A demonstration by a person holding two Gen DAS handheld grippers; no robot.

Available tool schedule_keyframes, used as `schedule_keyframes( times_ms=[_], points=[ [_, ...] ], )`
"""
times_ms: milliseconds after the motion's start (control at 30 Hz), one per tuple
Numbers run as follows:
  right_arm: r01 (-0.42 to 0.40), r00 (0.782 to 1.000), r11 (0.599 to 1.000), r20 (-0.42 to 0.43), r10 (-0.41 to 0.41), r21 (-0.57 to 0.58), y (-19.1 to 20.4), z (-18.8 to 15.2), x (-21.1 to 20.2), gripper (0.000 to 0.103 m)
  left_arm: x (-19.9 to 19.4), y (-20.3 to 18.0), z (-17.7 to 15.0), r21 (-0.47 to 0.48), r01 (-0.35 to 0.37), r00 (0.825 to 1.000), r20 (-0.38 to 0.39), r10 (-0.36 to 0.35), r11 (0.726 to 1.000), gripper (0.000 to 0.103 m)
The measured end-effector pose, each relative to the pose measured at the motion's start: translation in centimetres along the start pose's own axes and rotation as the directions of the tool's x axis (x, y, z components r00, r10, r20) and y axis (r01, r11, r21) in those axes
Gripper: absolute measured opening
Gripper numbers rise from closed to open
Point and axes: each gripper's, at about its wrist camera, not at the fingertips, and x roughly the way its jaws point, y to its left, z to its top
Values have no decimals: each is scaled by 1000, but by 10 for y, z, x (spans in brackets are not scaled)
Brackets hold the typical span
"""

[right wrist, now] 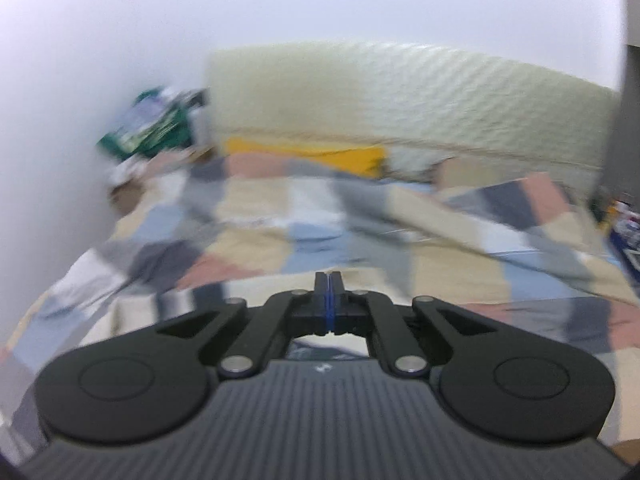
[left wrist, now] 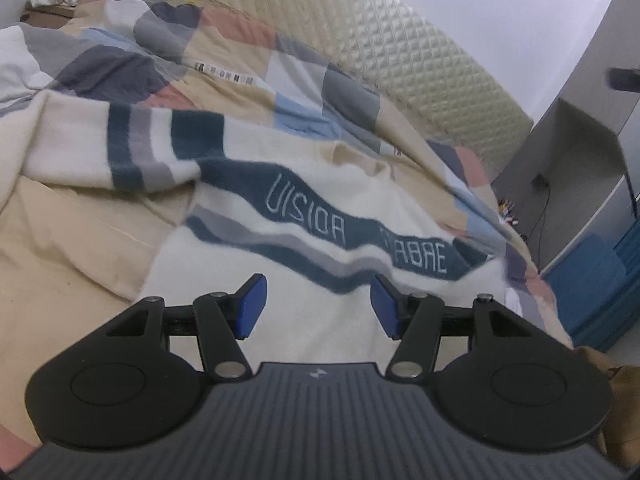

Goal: Fold large clothes

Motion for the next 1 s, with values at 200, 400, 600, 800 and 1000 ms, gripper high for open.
schedule_keyframes(
  times_ms=[200, 400, 600, 800, 1000],
  points=[
    [-64, 993, 998, -101, 64, 9, 63, -42, 62, 3, 4, 10, -10, -18, 62, 997, -37, -62, 998, 63],
    [-13, 989, 979, -143, 44, 206, 55, -108, 94, 5, 28, 9, -19, -72, 167, 979, -109, -174, 983, 63],
    [64, 993, 919, -114, -22, 390, -14, -166, 93, 6, 52, -10, -32, -60, 250, 954, -158, -256, 966, 63],
    [120, 993, 786, -63, -104, 607, -96, -222, 87, 28, 83, -36, -51, -3, 300, 929, -227, -293, 954, 62],
    [59, 995, 613, 3, -99, 788, -159, -278, 89, 53, 98, -51, -68, 75, 290, 928, -264, -261, 954, 62]
  ],
)
